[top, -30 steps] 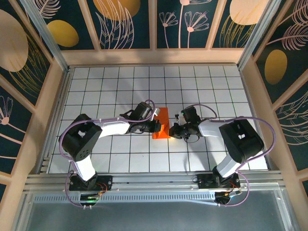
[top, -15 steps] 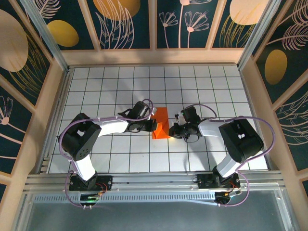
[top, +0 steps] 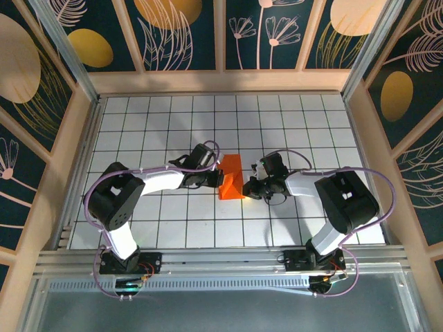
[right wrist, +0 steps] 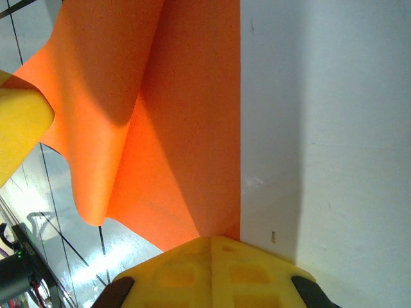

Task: Fold a paper plane with a square sheet of paper (fold left side to right side)
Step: Fold the triangle a second time at the center of the table.

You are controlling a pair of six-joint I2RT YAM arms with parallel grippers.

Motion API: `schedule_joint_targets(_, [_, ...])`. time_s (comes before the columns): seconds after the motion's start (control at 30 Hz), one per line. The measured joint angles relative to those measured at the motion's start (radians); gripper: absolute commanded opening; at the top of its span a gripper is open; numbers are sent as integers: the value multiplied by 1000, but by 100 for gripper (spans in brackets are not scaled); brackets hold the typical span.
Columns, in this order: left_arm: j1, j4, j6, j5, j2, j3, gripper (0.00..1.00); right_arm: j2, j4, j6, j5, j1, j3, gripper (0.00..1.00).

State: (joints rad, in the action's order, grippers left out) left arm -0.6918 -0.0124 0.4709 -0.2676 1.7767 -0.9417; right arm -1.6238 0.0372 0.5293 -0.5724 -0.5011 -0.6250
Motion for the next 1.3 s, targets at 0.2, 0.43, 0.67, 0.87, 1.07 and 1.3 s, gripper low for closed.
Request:
schedule_joint_targets(0.2, [0, 0, -7, 2, 11, -3, 0, -3, 0, 0, -2, 0, -3, 0])
schedule_joint_targets(0.43, [0, -11, -8, 7, 25, -37, 0, -5, 0, 0, -3, 0, -3, 0])
schedule_joint_targets(0.67, [0, -11, -12, 7, 37, -39, 0, -5, 0, 0, -3, 0, -3, 0])
schedule_joint_targets(0.87, [0, -11, -15, 7, 53, -39, 0, -5, 0, 0, -3, 0, -3, 0])
schedule_joint_targets(1.07, [0, -10, -16, 7, 61, -39, 0, -5, 0, 0, -3, 0, -3, 0])
schedule_joint_targets(1.3, [0, -10, -16, 8, 76, -42, 0, -5, 0, 0, -3, 0, -3, 0])
